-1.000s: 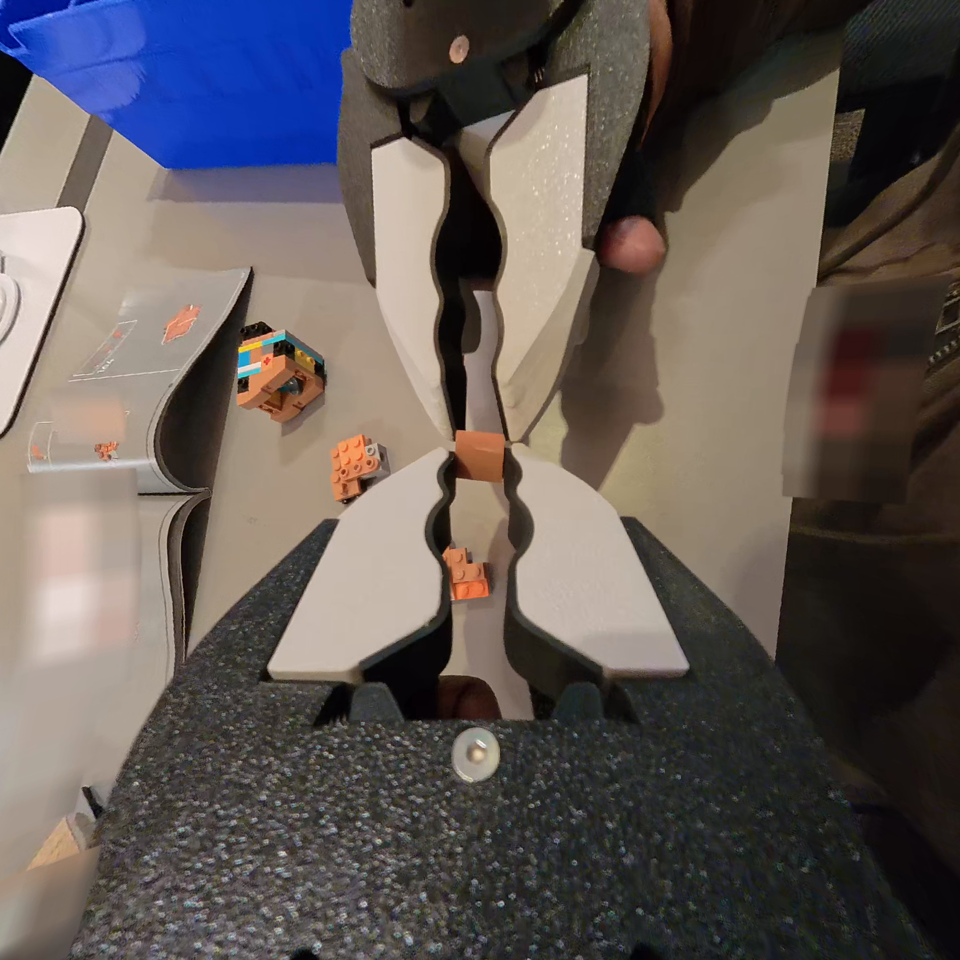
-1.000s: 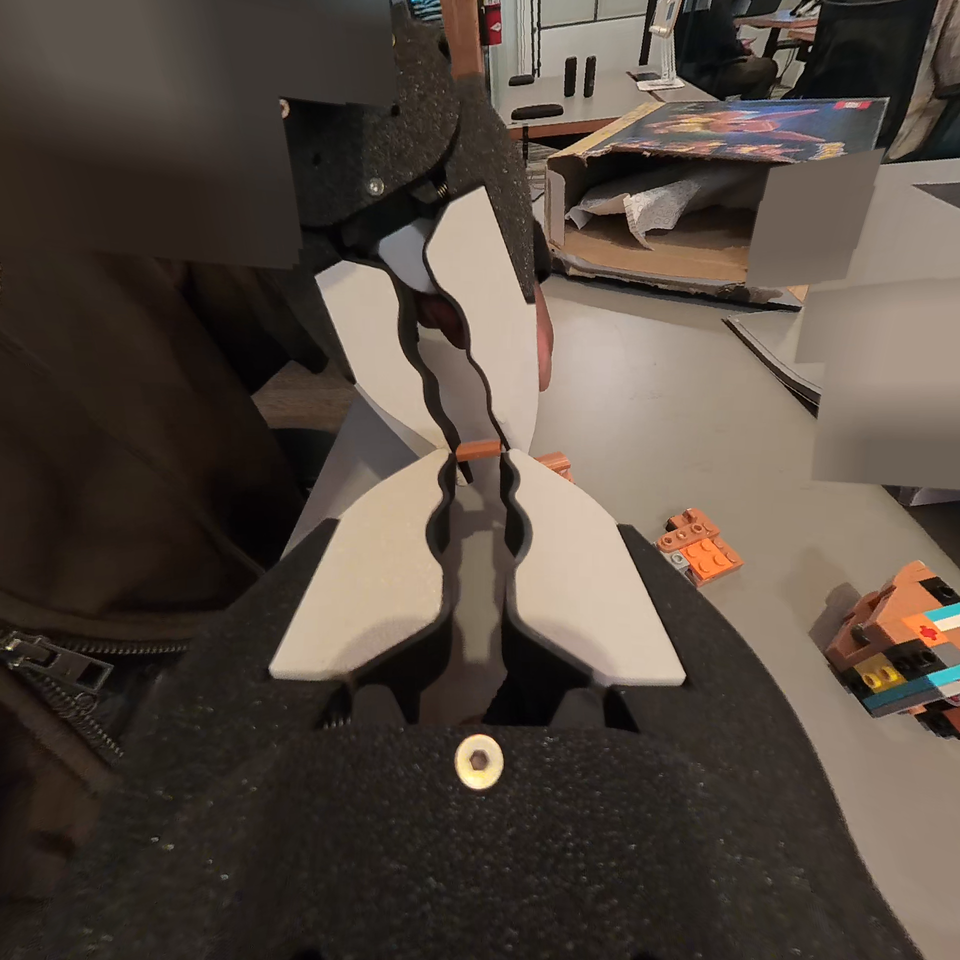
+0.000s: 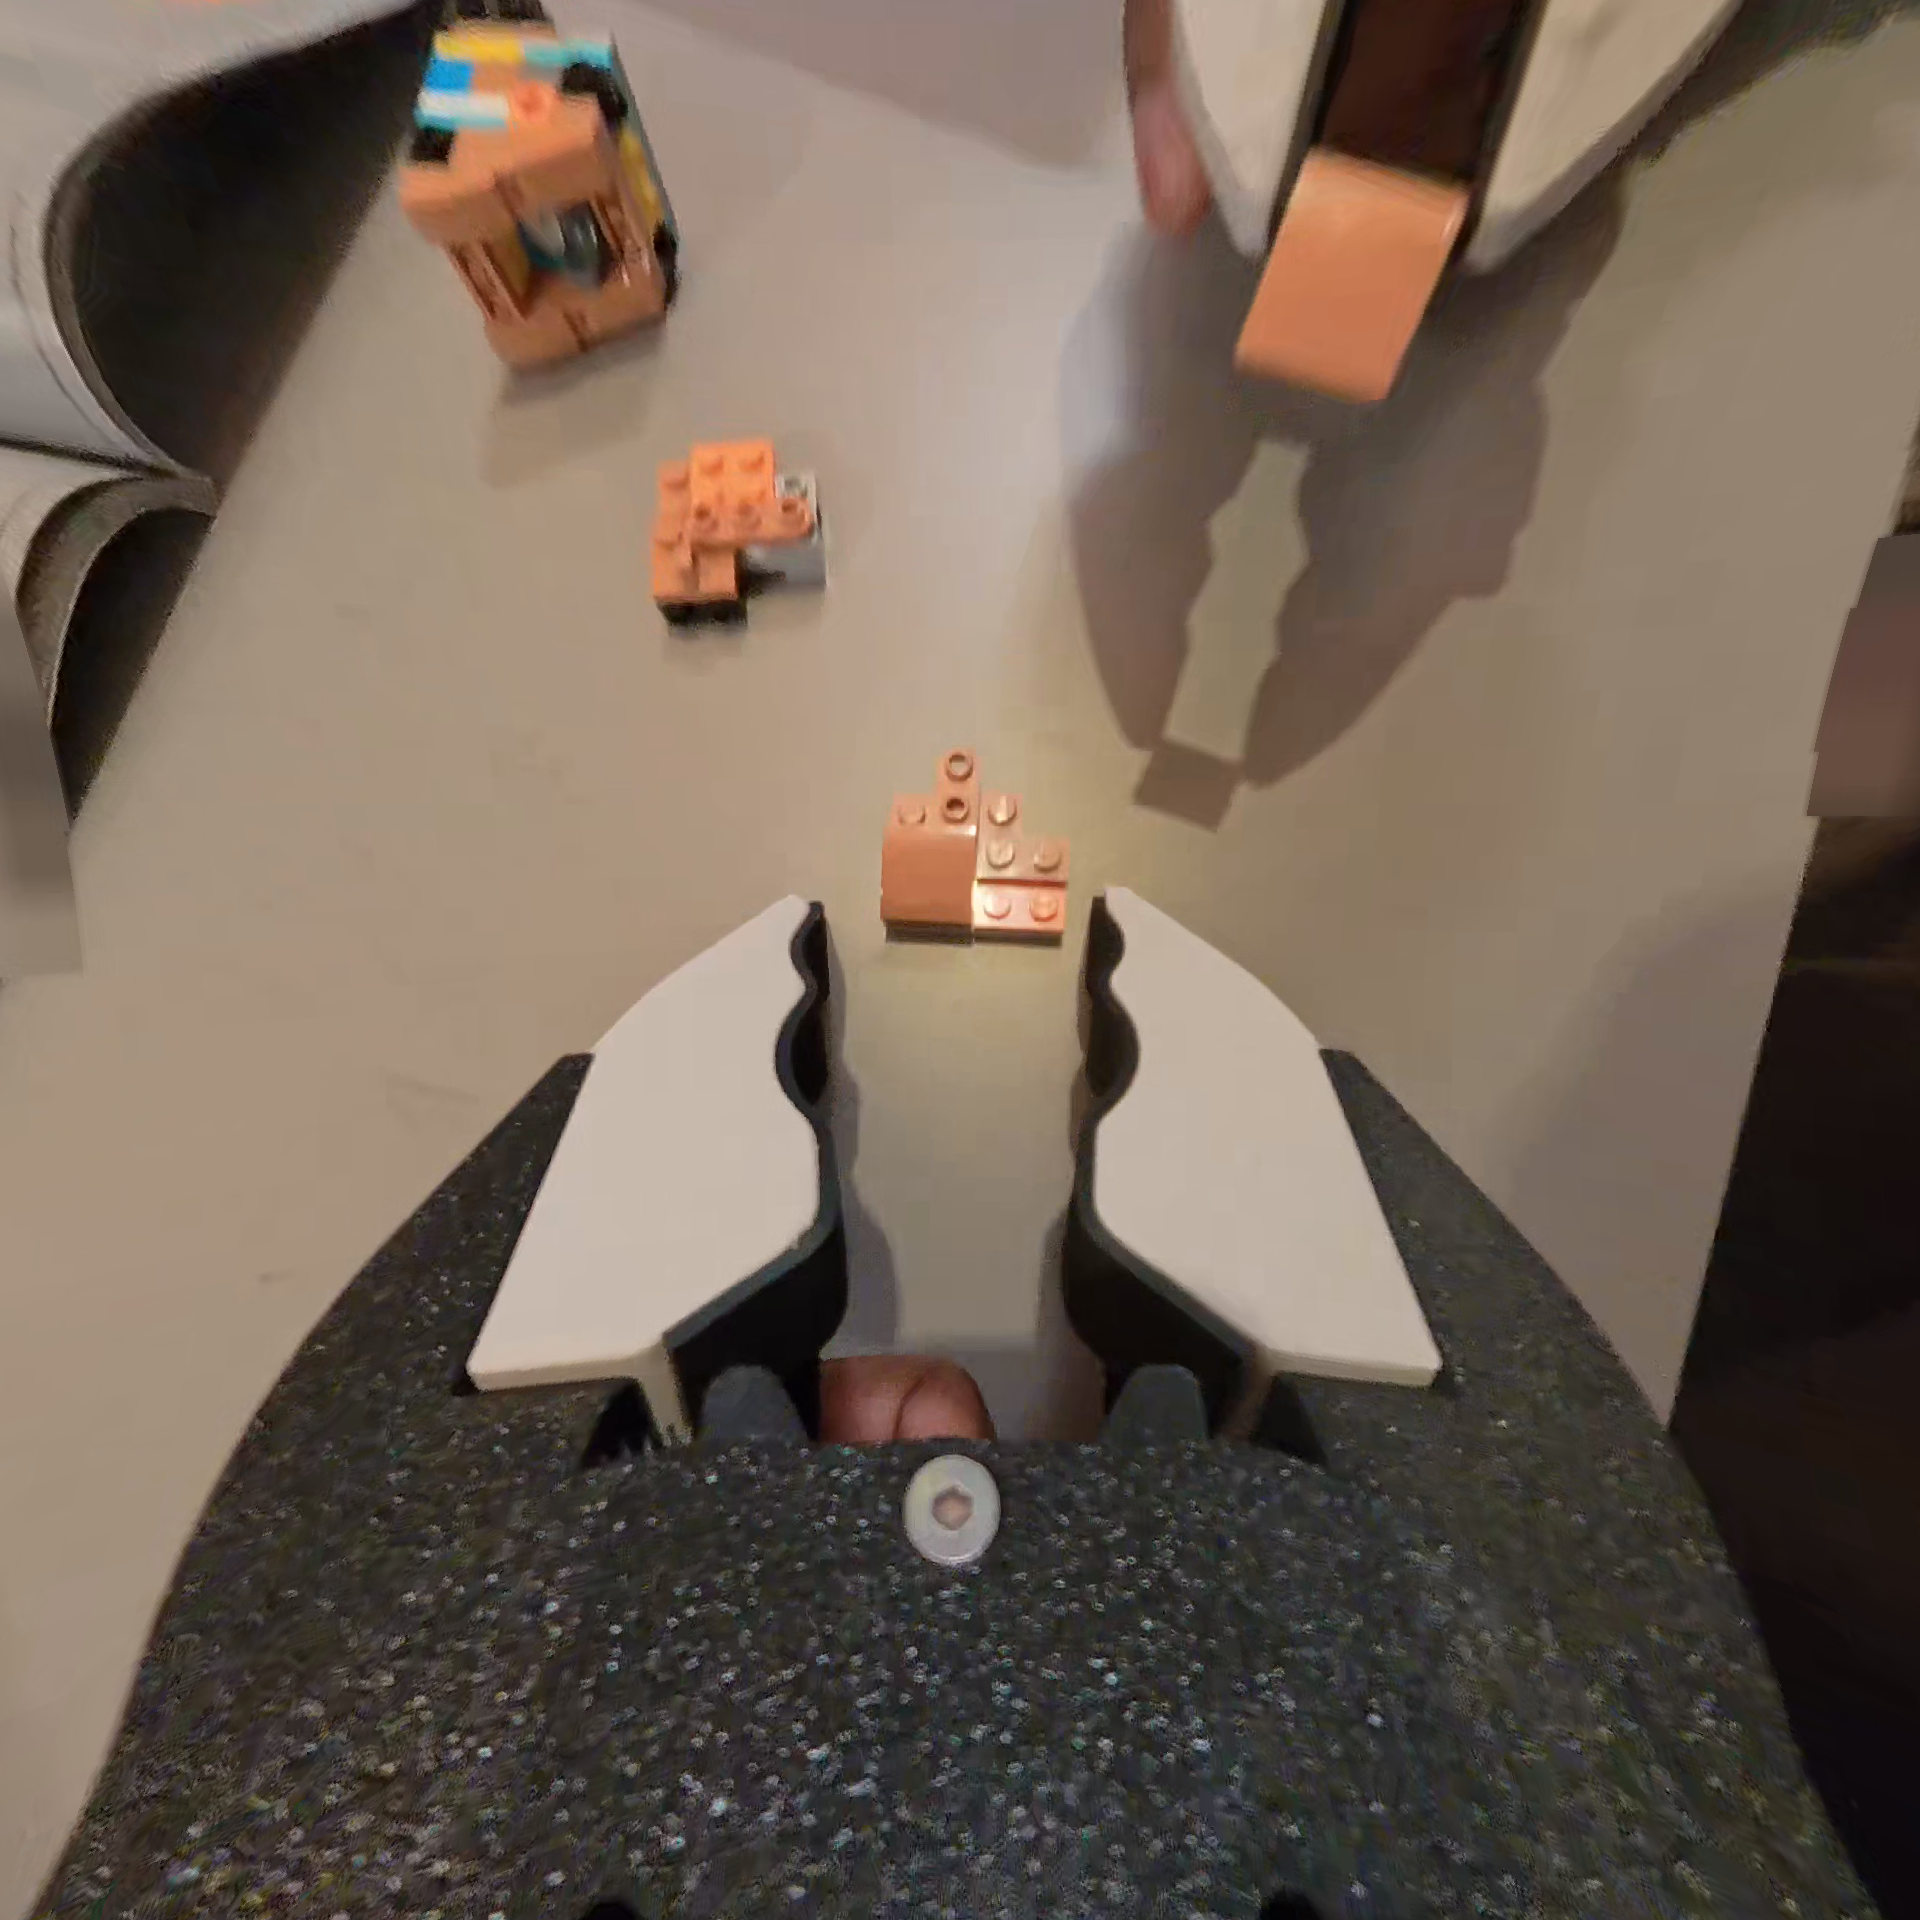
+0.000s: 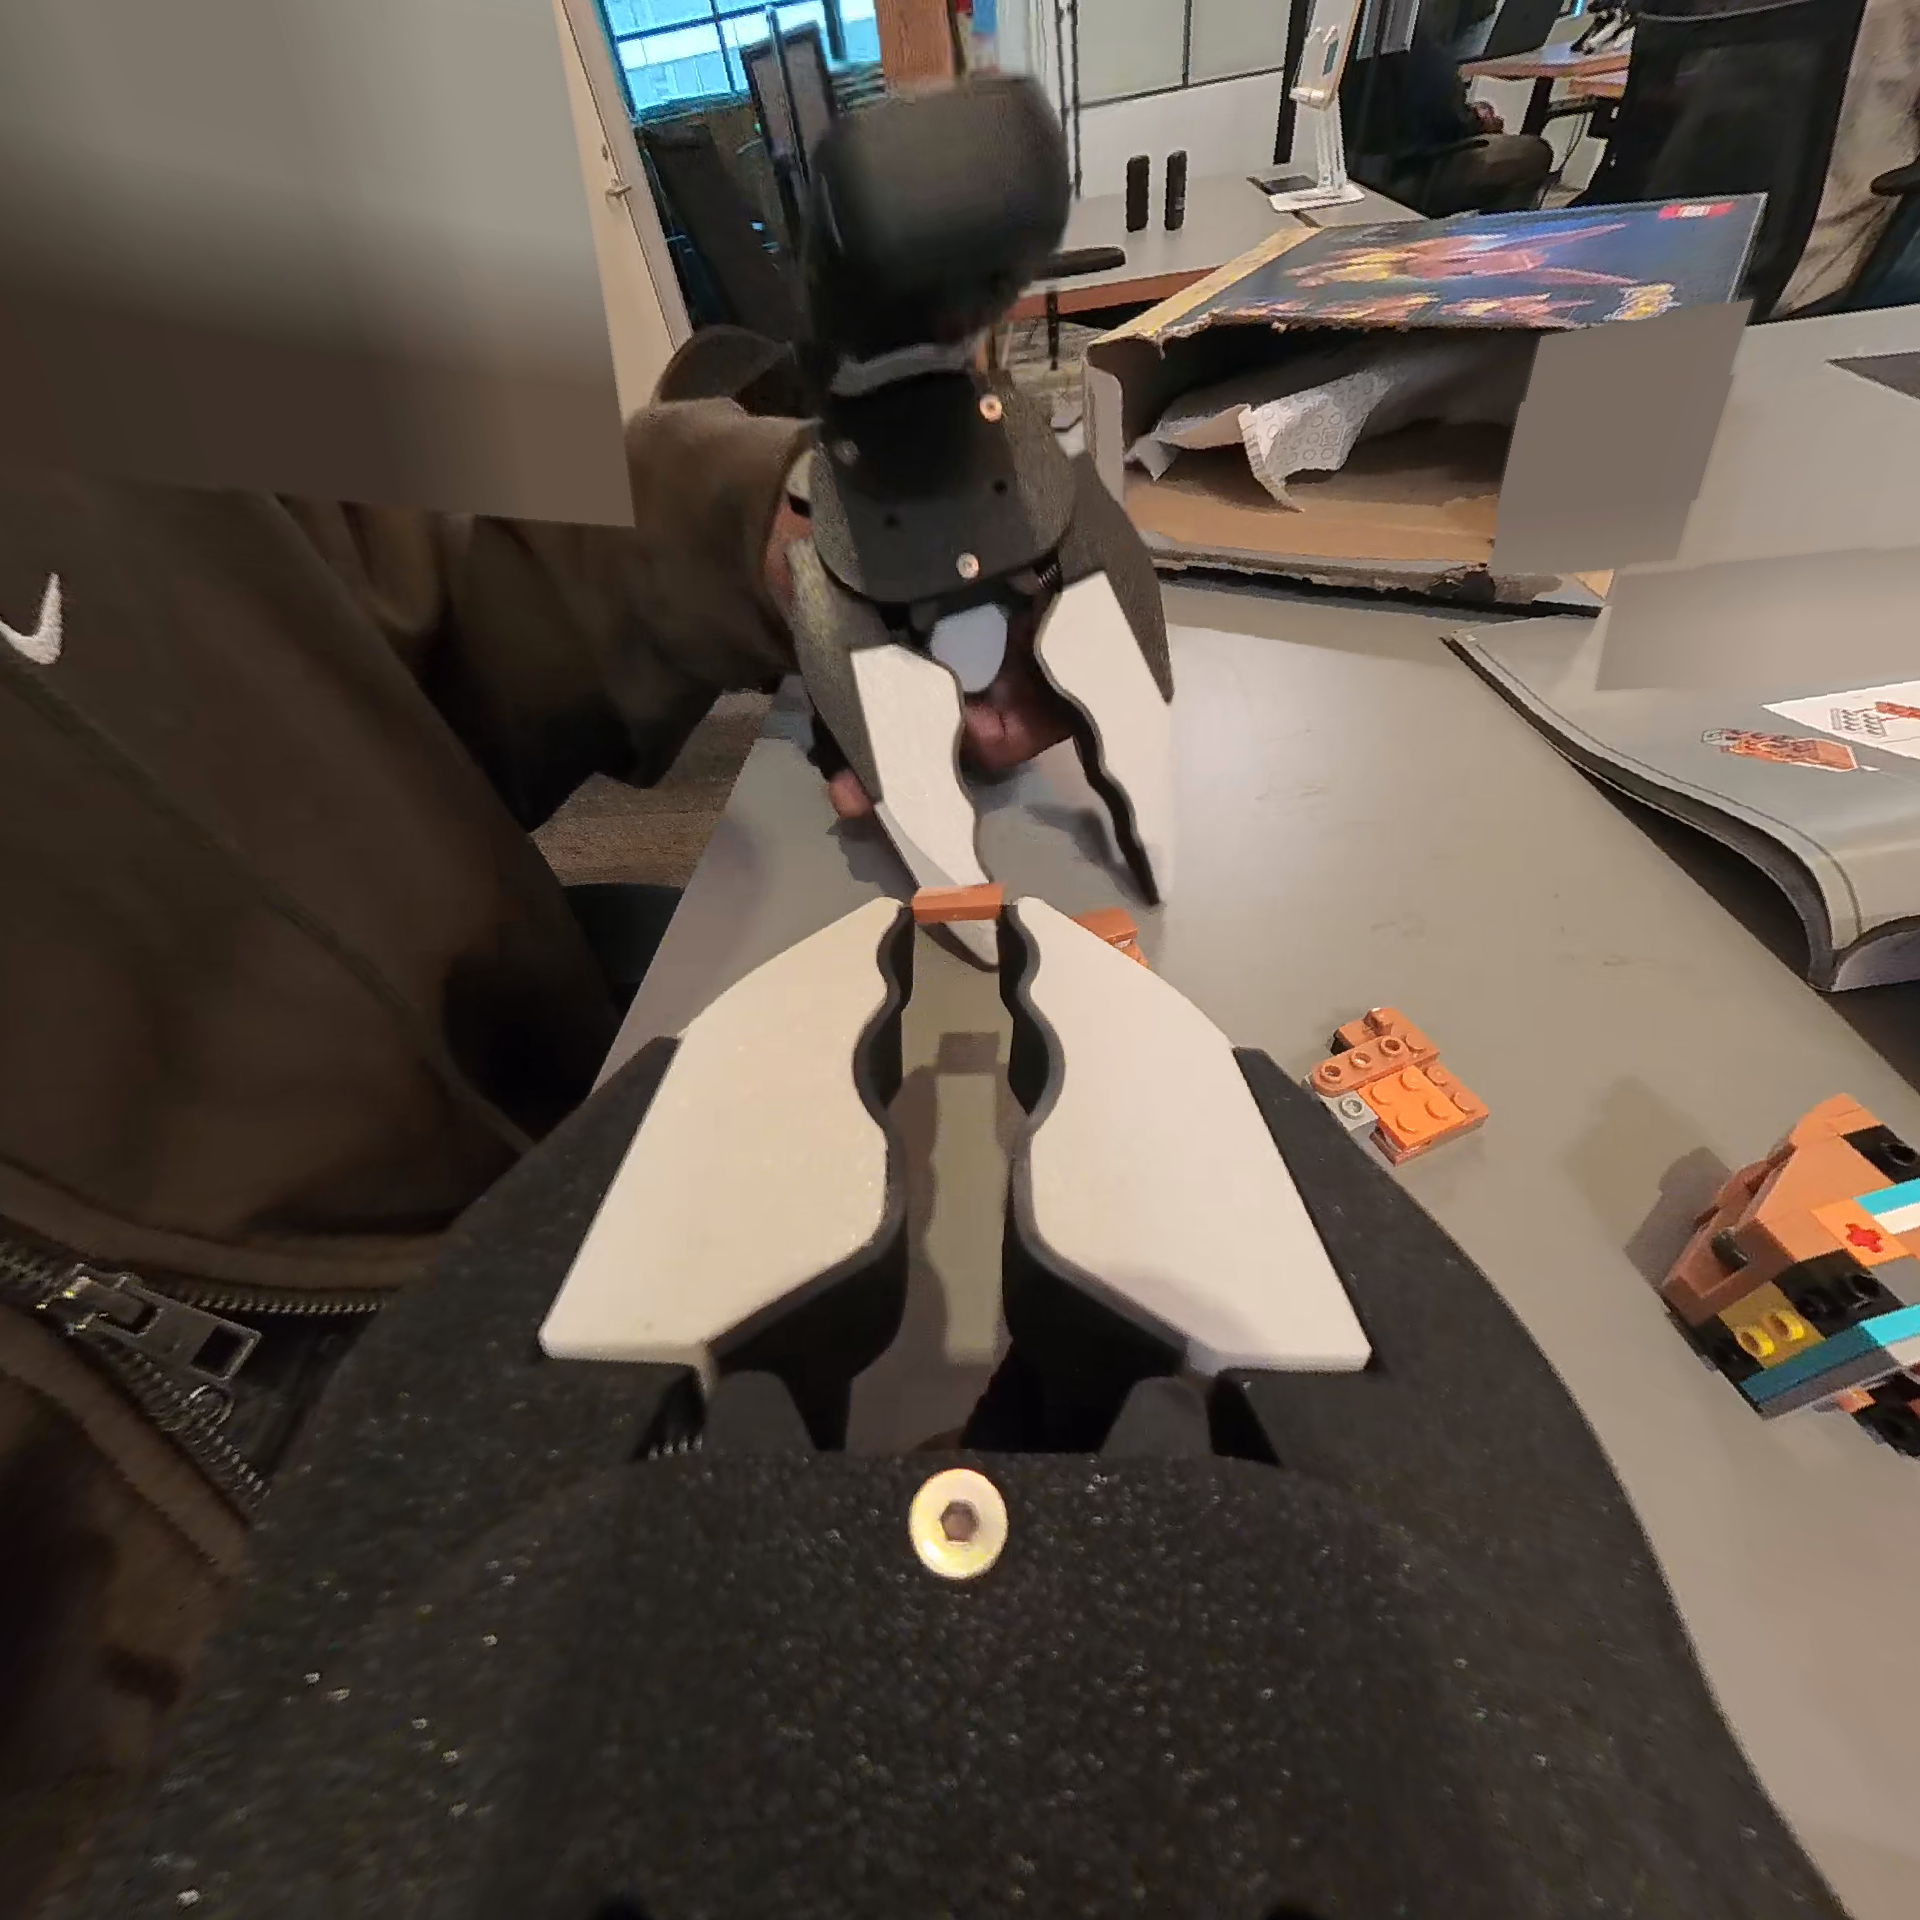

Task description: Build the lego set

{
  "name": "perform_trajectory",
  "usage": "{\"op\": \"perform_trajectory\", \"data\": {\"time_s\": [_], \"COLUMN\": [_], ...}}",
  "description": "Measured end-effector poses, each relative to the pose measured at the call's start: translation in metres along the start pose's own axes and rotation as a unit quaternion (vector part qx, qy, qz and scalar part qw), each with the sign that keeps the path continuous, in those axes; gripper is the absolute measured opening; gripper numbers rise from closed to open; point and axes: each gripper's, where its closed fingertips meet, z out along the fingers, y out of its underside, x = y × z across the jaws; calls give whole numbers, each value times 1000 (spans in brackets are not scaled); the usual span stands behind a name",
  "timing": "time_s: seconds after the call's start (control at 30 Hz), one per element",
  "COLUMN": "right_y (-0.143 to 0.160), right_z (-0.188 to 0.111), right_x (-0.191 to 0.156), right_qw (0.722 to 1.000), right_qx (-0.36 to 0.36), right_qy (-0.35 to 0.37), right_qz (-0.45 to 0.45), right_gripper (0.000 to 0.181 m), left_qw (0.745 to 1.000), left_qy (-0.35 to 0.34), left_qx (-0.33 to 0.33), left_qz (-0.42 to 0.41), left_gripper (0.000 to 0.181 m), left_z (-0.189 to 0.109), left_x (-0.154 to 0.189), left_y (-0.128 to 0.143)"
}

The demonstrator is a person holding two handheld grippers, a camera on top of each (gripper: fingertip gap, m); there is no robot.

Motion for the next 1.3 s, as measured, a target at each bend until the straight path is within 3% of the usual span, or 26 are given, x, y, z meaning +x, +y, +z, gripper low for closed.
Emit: {"op": "perform_trajectory", "data": {"time_s": [0.5, 0.7, 0.87, 1.3], "right_y": [-2, -1, -1, 4], "right_z": [-1, -2, -3, 0], "right_x": [1, 3, 3, 3], "right_qw": [1000, 1000, 1000, 1000], "right_qx": [10, 12, 11, -13], "right_qy": [-4, -6, -7, 10], "right_qz": [9, 16, 13, -13], "right_gripper": [15, 15, 15, 15], "left_qw": [999, 993, 990, 995], "left_qy": [43, 63, 73, 57], "left_qx": [11, 94, 111, 70], "left_qz": [24, 23, 40, 46], "left_gripper": [33, 33, 33, 33], "left_z": [5, 5, 4, -10], "left_x": [7, 18, 27, 29], "left_y": [-7, -41, -57, -73]}}
